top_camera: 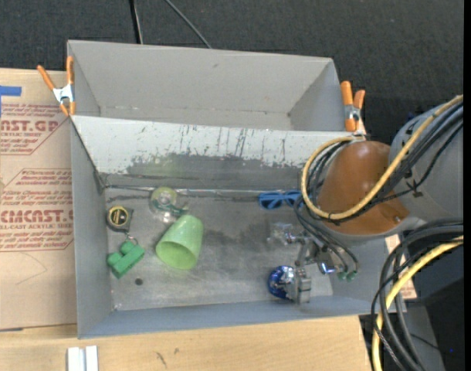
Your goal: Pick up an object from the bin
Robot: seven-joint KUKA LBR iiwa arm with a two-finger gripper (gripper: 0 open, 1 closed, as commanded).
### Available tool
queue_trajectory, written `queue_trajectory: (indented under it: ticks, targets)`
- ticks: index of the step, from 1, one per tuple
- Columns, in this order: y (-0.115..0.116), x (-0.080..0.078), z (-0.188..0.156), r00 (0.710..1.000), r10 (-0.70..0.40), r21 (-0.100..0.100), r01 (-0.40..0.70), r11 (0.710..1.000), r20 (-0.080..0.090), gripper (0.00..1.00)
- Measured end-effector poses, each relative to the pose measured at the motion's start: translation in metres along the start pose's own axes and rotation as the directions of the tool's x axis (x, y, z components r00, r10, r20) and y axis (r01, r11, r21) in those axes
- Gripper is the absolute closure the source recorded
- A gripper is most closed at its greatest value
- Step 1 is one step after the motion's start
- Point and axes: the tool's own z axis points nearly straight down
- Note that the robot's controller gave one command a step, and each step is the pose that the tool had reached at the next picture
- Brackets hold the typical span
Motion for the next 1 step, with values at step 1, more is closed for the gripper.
queue_trajectory:
  ticks: [1]
  targets:
    - [0.001, -0.0012, -0.01, 0.993, -0.116, 0.0, 0.116, 0.993, -0.001, 0.0]
